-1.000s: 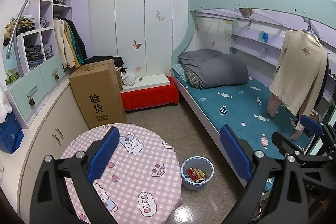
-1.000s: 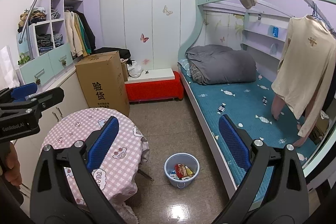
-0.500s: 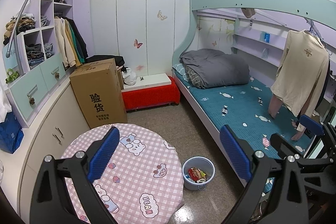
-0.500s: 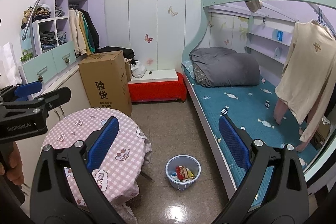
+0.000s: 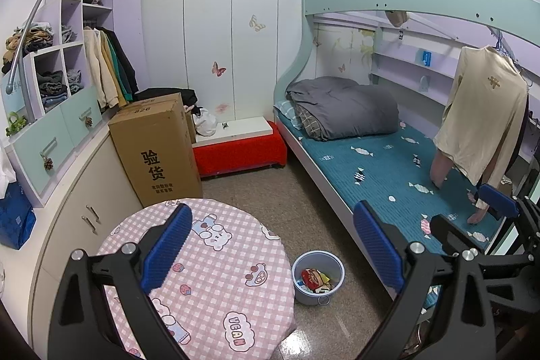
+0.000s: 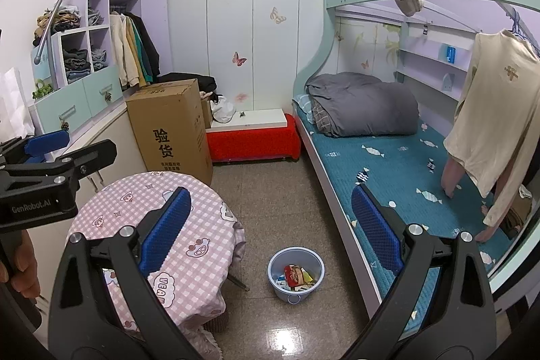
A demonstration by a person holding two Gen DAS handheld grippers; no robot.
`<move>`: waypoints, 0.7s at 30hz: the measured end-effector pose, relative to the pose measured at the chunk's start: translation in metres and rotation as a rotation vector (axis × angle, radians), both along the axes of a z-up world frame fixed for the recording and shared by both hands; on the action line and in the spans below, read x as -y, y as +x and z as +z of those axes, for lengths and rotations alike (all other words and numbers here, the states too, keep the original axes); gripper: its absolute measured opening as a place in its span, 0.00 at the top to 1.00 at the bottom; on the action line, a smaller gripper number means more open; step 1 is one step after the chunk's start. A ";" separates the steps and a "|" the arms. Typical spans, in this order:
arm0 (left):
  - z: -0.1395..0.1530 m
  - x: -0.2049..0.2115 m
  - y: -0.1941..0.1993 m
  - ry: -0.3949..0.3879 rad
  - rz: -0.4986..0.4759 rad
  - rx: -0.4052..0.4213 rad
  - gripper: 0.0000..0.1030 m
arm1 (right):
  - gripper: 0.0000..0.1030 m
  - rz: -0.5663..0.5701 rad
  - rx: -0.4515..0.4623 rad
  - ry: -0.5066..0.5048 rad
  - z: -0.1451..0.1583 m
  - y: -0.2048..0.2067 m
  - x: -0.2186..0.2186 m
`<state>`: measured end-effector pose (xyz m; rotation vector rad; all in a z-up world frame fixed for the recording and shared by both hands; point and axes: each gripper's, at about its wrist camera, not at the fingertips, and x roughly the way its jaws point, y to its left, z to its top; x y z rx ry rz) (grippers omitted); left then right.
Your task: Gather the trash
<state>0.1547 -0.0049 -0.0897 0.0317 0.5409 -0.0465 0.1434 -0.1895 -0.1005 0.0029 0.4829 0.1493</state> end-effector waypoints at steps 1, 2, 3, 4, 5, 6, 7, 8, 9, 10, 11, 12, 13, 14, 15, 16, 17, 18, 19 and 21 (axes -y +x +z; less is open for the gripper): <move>0.000 0.000 0.000 0.000 -0.001 -0.001 0.08 | 0.09 -0.001 0.002 0.001 0.000 0.000 0.000; 0.000 0.000 0.000 0.000 0.000 -0.001 0.08 | 0.09 0.001 0.001 0.003 0.000 0.000 0.000; -0.001 0.000 0.001 0.000 0.000 -0.001 0.08 | 0.09 0.000 0.000 0.003 0.000 0.000 0.000; -0.001 -0.001 0.002 0.000 0.001 -0.003 0.08 | 0.09 0.000 0.002 0.002 0.000 0.000 0.000; -0.001 -0.001 0.002 0.000 0.000 -0.003 0.08 | 0.09 -0.001 0.003 0.002 0.000 0.000 0.000; -0.002 -0.002 0.002 0.000 -0.001 -0.003 0.08 | 0.09 -0.001 0.003 0.002 0.000 0.001 0.000; -0.002 -0.002 0.002 0.000 -0.001 -0.004 0.08 | 0.09 -0.001 0.002 0.002 0.000 0.001 0.000; -0.002 -0.001 0.002 0.001 -0.001 -0.004 0.08 | 0.09 -0.003 0.002 0.003 0.000 0.001 0.001; -0.002 -0.001 0.002 0.001 0.000 -0.003 0.08 | 0.09 -0.003 0.001 0.003 0.000 0.002 0.001; -0.001 -0.001 0.002 0.000 0.000 -0.003 0.08 | 0.09 -0.002 -0.003 0.003 0.000 0.003 0.001; -0.001 -0.001 0.002 -0.001 -0.001 -0.004 0.08 | 0.09 -0.002 -0.003 0.003 0.000 0.003 0.001; -0.002 -0.001 0.002 -0.001 -0.001 -0.004 0.08 | 0.09 -0.002 -0.004 0.003 -0.001 0.003 0.001; -0.002 -0.001 0.002 0.000 -0.001 -0.004 0.08 | 0.09 -0.002 -0.005 0.001 -0.002 0.003 0.001; -0.002 -0.001 0.003 -0.001 -0.002 -0.007 0.08 | 0.09 -0.004 -0.003 0.002 -0.002 0.003 0.001; -0.003 -0.001 0.004 -0.002 -0.002 -0.008 0.08 | 0.09 -0.004 -0.005 0.003 -0.002 0.003 0.002; -0.004 -0.001 0.005 -0.002 -0.002 -0.009 0.08 | 0.09 -0.004 -0.008 0.004 -0.002 0.004 0.002; -0.005 -0.001 0.006 -0.002 -0.005 -0.011 0.08 | 0.09 -0.007 -0.008 0.005 -0.003 0.004 0.002; -0.005 -0.001 0.006 -0.001 -0.004 -0.011 0.08 | 0.09 -0.009 -0.009 0.006 -0.004 0.005 0.003; -0.006 -0.001 0.008 0.000 -0.005 -0.011 0.08 | 0.09 -0.009 -0.011 0.007 -0.005 0.007 0.003; -0.007 -0.001 0.008 0.001 -0.007 -0.014 0.08 | 0.09 -0.012 -0.012 0.008 -0.007 0.008 0.003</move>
